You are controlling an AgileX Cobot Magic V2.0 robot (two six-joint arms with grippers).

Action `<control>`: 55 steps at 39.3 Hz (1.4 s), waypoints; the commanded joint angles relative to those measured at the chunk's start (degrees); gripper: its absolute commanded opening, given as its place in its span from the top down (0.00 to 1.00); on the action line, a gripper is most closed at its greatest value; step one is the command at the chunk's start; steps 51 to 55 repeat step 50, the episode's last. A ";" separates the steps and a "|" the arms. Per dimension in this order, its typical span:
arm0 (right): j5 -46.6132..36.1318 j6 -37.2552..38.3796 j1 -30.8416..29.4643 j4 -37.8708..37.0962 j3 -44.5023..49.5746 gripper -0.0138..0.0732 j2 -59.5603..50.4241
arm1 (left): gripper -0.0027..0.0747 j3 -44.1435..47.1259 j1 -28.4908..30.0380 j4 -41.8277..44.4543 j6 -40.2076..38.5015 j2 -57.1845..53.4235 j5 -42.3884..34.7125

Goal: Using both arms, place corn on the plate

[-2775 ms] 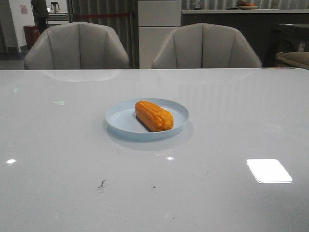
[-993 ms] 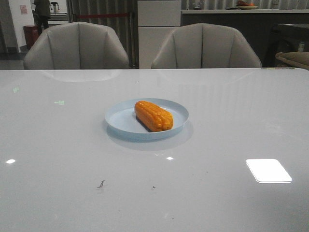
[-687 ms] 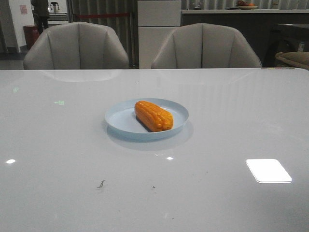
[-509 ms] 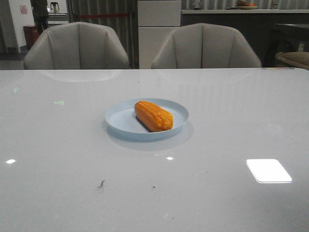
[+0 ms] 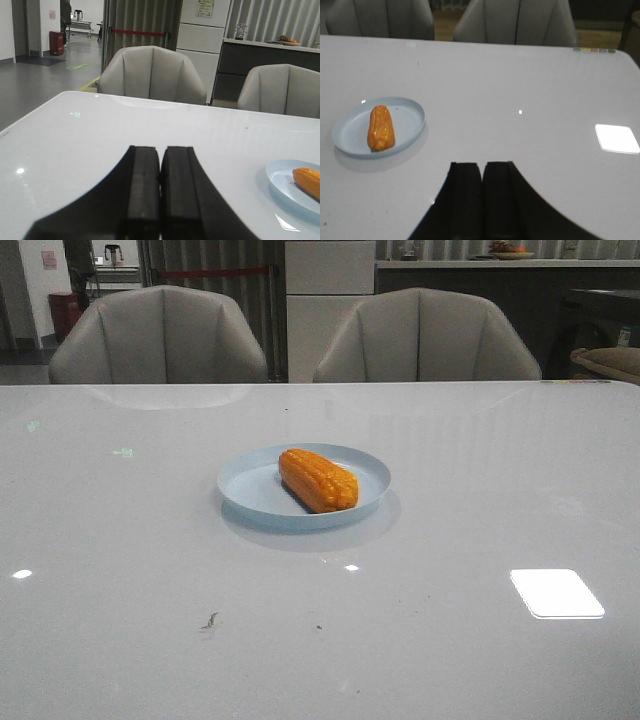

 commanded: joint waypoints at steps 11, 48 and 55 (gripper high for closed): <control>-12.45 5.68 0.11 -3.02 11.35 0.81 -10.41 | 0.84 2.15 0.05 -0.42 0.07 -1.15 -4.84; -8.92 5.68 0.11 -2.96 21.21 0.81 -15.85 | 0.84 2.15 0.05 -0.42 0.07 -1.15 -4.84; -8.92 5.68 0.11 -2.96 21.21 0.81 -15.85 | 0.84 2.15 0.05 -0.42 0.07 -1.15 -4.84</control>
